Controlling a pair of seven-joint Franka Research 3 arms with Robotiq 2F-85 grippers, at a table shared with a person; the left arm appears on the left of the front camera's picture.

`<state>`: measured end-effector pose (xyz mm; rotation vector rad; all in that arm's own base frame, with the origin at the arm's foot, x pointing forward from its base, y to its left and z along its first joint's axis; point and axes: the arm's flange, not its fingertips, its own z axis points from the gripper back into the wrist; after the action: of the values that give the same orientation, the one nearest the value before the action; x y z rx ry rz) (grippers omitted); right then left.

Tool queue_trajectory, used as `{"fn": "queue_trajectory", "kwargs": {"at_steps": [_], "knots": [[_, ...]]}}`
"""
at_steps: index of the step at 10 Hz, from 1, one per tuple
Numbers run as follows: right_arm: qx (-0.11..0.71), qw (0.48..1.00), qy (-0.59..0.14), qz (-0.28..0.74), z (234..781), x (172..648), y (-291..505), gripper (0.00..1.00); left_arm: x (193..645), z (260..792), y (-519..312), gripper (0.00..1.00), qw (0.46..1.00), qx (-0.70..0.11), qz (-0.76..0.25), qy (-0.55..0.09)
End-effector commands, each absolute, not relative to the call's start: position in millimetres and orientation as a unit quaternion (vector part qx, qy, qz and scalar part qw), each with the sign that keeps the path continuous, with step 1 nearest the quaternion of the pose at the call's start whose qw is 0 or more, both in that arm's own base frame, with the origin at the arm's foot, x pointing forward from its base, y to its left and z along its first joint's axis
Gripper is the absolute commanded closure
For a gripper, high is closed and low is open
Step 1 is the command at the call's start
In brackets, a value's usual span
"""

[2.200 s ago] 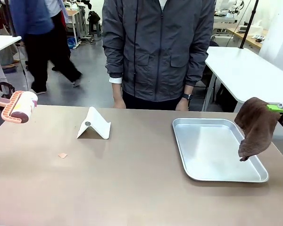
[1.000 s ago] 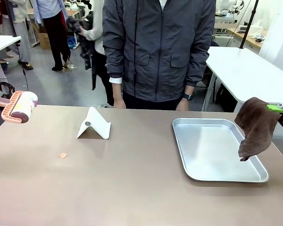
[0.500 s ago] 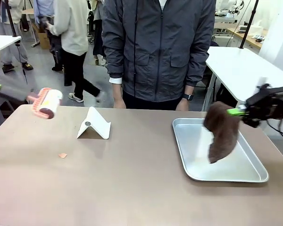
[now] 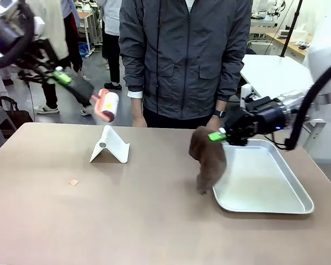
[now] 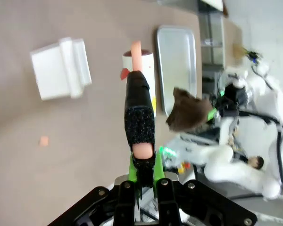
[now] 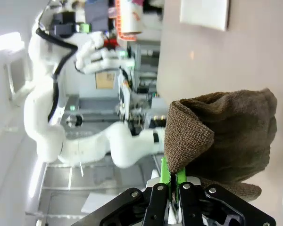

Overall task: Clean the surface of the table.
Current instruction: Return the Lint Roller and towel to their original positions.

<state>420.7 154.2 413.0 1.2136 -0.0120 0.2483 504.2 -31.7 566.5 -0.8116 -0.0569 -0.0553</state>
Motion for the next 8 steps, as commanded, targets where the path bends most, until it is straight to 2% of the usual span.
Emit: {"fn": "queue_trajectory", "kwargs": {"at_steps": [1, 3, 6, 7, 8], "knots": [[0.587, 0.800, -0.081, 0.093, 397, 443, 188, 0.96, 521, 554, -61, 0.86, 0.935, -0.350, -0.001, -0.061], [0.593, 0.794, -0.118, 0.060, 381, 460, 205, 0.96, 523, 544, -87, 0.86, 0.936, -0.346, -0.010, -0.061], [0.574, 0.813, -0.096, 0.030, 357, 480, 195, 0.96, 509, 528, -91, 0.86, 0.936, -0.348, -0.046, -0.006], [0.578, 0.808, -0.100, 0.046, 367, 467, 197, 0.96, 504, 529, -80, 0.86, 0.927, -0.368, -0.059, 0.026], [0.578, 0.808, -0.100, 0.046, 367, 467, 197, 0.96, 519, 523, -100, 0.86, 0.935, -0.353, -0.033, -0.024]]}}
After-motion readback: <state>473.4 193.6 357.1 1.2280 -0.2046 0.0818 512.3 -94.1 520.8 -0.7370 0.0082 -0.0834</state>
